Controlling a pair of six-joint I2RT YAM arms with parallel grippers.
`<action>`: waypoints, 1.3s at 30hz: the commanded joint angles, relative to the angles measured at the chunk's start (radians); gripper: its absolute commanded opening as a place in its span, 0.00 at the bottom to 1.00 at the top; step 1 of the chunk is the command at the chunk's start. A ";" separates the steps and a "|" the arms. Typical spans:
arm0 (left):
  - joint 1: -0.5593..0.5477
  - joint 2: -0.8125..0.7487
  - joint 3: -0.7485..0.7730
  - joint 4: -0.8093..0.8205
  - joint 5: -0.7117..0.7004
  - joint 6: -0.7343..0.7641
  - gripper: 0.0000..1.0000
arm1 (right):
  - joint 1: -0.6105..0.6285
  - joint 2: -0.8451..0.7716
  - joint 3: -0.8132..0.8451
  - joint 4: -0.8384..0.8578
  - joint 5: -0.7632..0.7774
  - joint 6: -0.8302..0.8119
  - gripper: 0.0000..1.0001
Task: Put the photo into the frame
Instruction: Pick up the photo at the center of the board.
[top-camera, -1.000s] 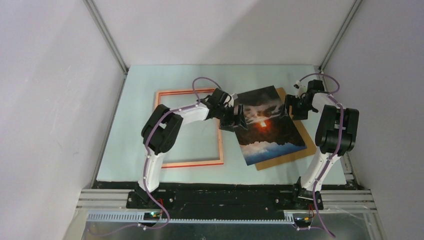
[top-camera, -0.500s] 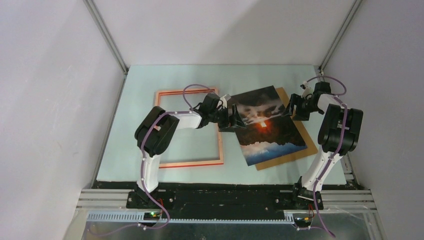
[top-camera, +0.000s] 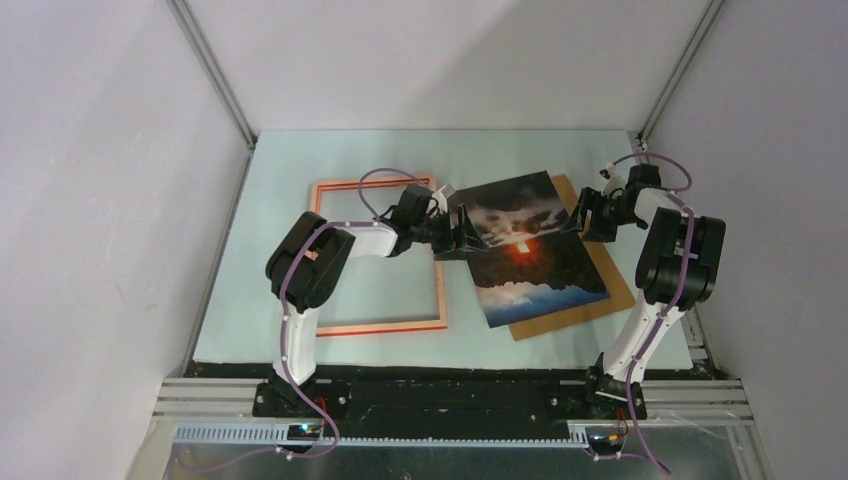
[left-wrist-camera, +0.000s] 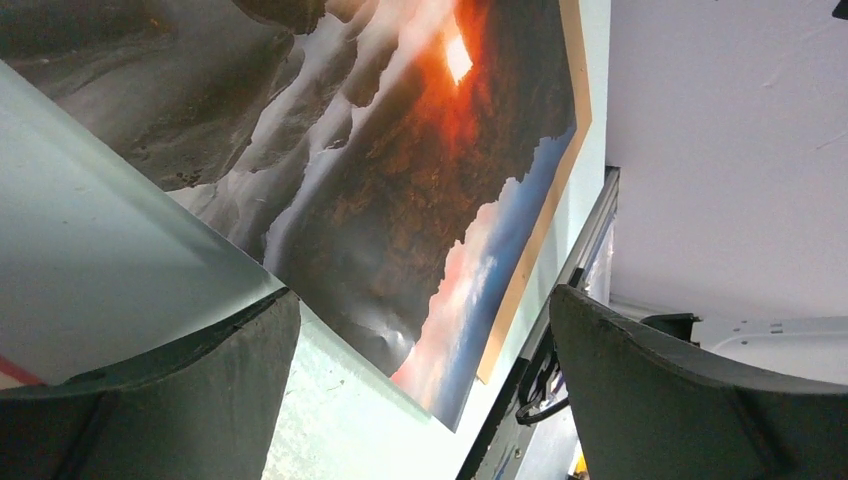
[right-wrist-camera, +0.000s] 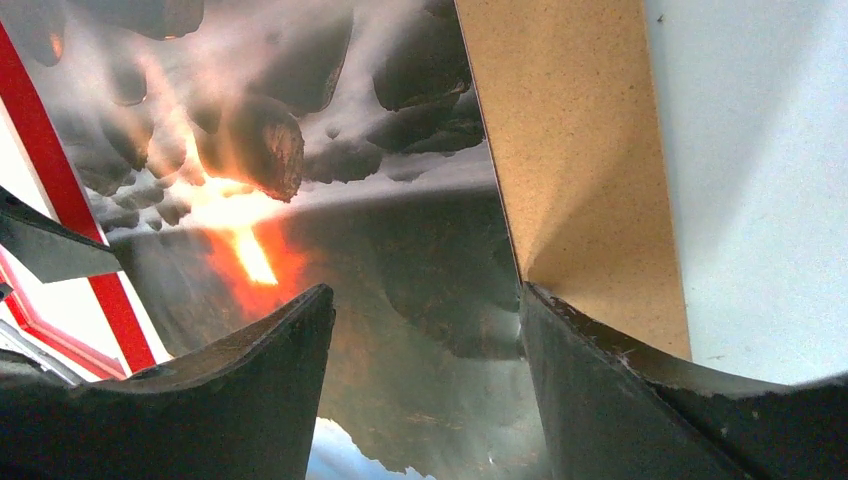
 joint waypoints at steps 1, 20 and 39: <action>0.003 -0.065 -0.015 0.086 0.046 -0.031 1.00 | 0.019 0.047 -0.032 -0.060 -0.007 0.009 0.72; 0.008 -0.092 -0.040 0.169 0.063 -0.084 0.98 | 0.041 0.033 -0.043 -0.059 -0.002 0.011 0.73; 0.019 0.010 0.082 0.000 -0.040 -0.018 0.53 | 0.040 0.024 -0.053 -0.062 -0.003 0.009 0.72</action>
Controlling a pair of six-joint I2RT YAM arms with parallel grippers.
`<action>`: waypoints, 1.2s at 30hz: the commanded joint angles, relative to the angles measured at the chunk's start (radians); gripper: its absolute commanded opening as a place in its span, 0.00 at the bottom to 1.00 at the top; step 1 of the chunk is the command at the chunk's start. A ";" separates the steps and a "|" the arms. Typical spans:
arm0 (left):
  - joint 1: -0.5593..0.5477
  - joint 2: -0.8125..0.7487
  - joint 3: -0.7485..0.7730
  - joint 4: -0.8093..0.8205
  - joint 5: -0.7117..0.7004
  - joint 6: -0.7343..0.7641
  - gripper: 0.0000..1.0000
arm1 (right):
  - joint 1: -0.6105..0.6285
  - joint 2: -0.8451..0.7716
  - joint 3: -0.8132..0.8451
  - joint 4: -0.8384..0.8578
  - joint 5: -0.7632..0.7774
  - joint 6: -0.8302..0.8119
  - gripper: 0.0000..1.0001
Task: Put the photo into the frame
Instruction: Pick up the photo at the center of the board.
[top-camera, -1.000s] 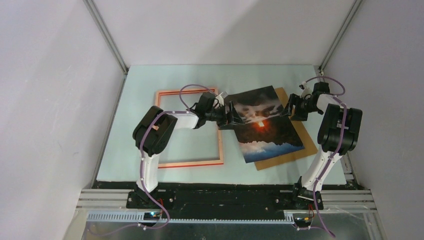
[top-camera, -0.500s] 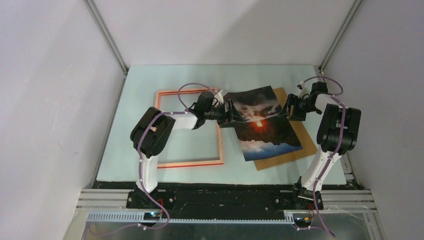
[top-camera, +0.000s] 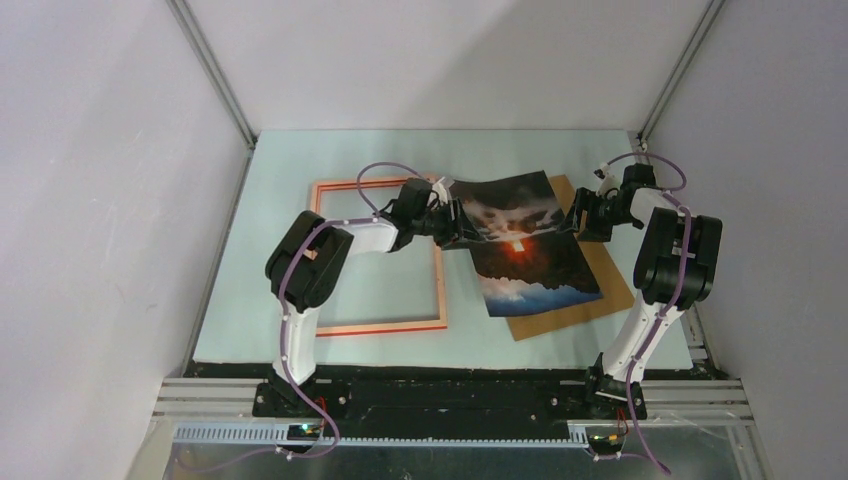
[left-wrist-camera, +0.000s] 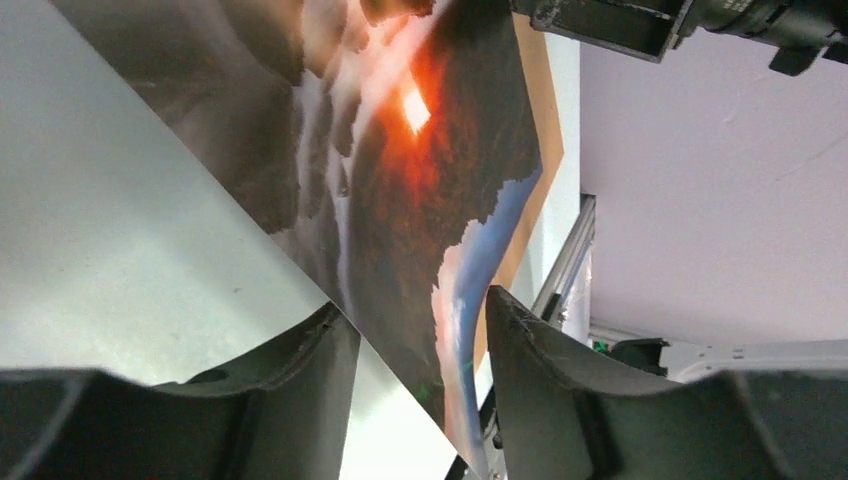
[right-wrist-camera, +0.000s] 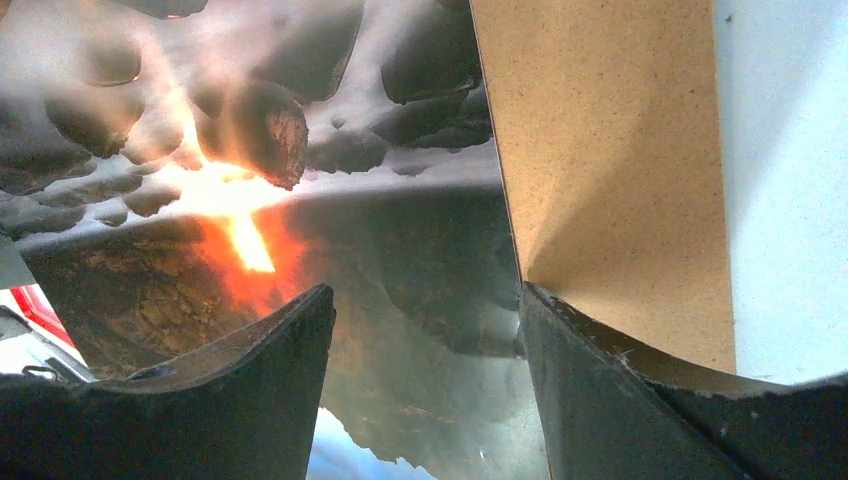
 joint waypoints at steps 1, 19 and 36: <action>0.007 0.023 0.055 -0.040 -0.028 0.041 0.47 | 0.016 0.023 -0.046 -0.063 0.010 0.006 0.72; 0.048 -0.059 0.082 -0.179 -0.108 0.103 0.00 | 0.083 -0.221 -0.046 -0.059 0.023 -0.028 0.81; 0.141 -0.317 0.136 -0.422 -0.152 0.149 0.00 | 0.498 -0.533 0.027 0.005 0.311 -0.046 0.95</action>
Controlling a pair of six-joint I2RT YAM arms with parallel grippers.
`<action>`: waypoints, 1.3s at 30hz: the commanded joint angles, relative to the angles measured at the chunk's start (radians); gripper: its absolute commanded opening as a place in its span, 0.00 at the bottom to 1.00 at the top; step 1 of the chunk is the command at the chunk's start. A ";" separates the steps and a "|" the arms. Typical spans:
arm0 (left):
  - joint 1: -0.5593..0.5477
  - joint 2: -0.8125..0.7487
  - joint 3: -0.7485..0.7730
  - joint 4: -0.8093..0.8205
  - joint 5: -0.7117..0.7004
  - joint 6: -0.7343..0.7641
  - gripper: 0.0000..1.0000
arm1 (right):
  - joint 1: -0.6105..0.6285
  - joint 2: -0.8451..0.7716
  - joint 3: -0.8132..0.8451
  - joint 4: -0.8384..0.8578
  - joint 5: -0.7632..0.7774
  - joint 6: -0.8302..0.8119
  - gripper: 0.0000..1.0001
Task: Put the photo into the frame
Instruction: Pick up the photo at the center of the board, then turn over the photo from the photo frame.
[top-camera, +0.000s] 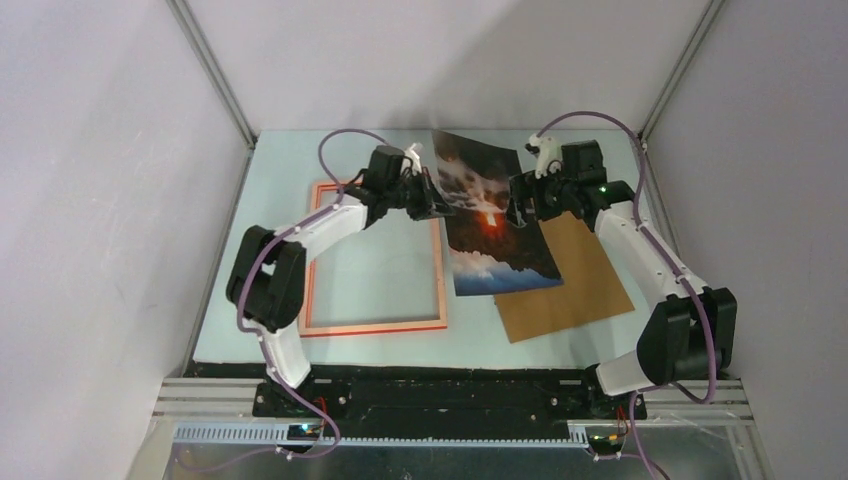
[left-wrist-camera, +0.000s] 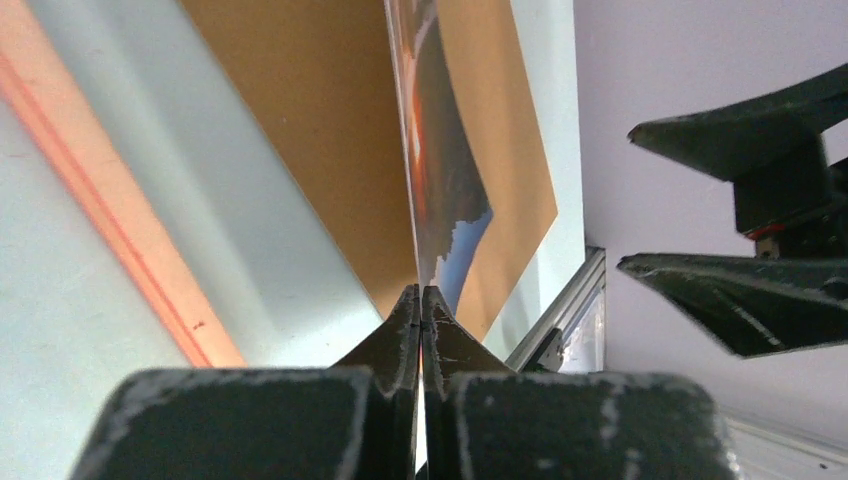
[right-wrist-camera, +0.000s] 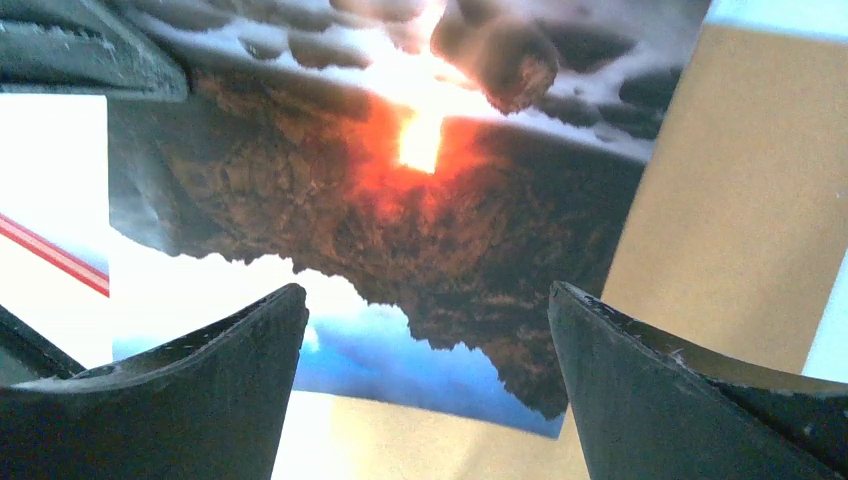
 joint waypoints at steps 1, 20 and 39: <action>0.057 -0.142 0.025 -0.071 -0.056 0.030 0.00 | 0.088 -0.035 0.087 0.023 0.079 0.008 0.95; 0.159 -0.401 0.173 -0.421 -0.374 0.095 0.00 | 0.527 0.195 0.601 -0.067 0.229 0.057 0.91; 0.159 -0.454 0.118 -0.449 -0.496 -0.119 0.00 | 0.771 0.208 0.502 0.012 0.530 -0.055 0.85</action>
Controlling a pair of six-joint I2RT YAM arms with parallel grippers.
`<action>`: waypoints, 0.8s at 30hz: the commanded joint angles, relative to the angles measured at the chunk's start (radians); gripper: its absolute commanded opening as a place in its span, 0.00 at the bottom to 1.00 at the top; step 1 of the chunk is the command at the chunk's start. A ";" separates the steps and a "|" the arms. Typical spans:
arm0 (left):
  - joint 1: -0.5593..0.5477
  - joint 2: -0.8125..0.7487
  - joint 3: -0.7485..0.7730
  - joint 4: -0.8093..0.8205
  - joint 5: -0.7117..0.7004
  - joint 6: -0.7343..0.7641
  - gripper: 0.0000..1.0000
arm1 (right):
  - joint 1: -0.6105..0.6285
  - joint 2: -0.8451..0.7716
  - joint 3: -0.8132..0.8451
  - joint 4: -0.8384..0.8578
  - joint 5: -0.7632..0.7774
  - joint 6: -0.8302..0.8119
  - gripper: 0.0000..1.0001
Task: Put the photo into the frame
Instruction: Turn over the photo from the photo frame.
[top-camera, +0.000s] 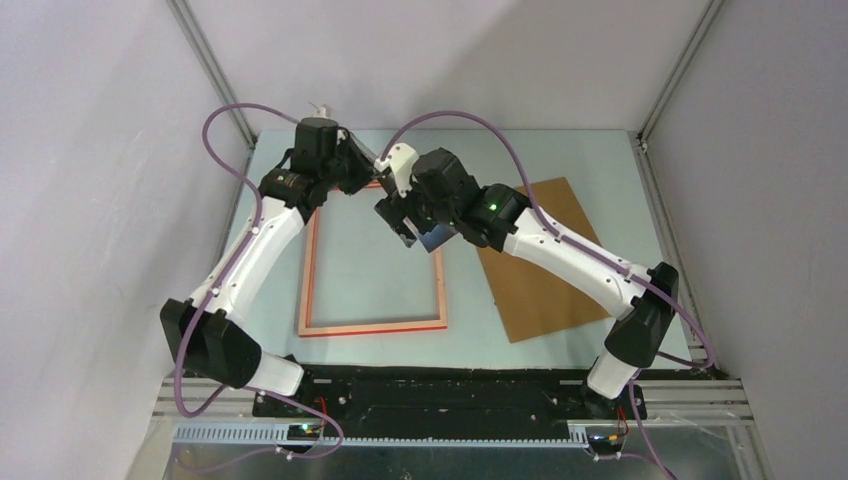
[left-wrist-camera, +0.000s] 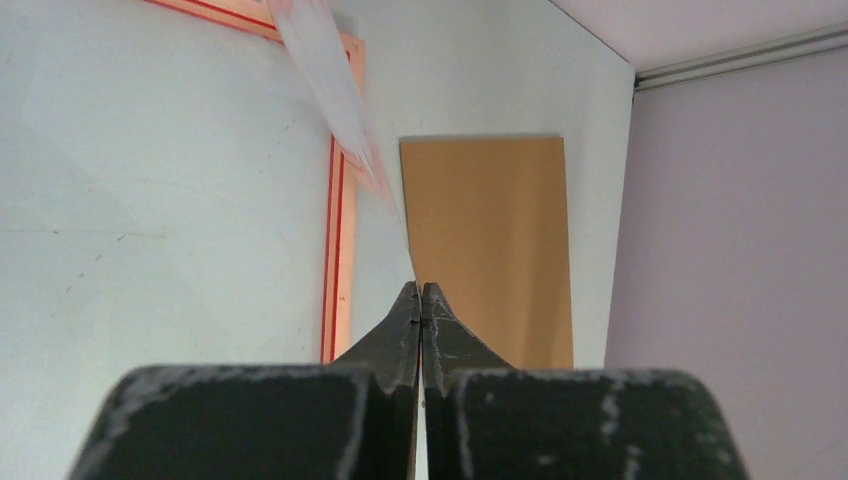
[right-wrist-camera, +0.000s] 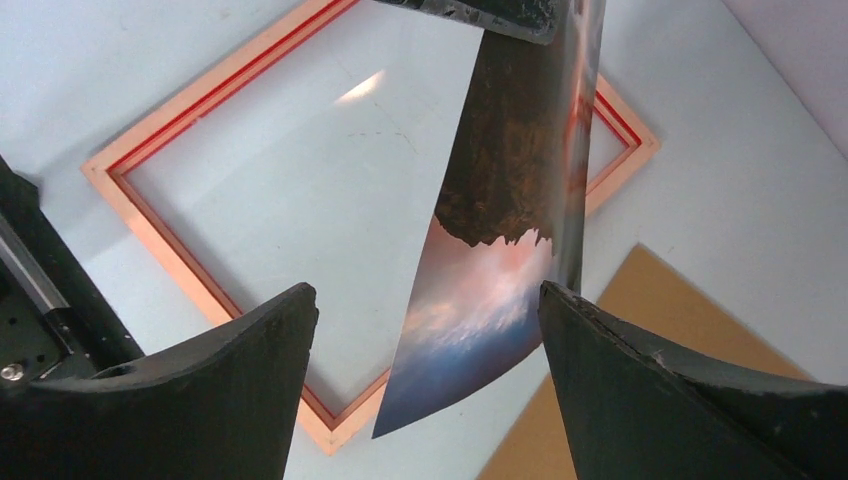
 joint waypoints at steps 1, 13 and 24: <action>0.003 -0.057 -0.018 0.010 -0.015 -0.084 0.00 | 0.033 -0.013 -0.003 0.061 0.111 -0.050 0.84; -0.003 -0.115 -0.069 0.019 -0.002 -0.164 0.00 | 0.083 0.075 0.018 0.088 0.279 -0.129 0.69; -0.003 -0.147 -0.114 0.048 0.018 -0.176 0.02 | 0.083 0.103 0.017 0.094 0.324 -0.152 0.50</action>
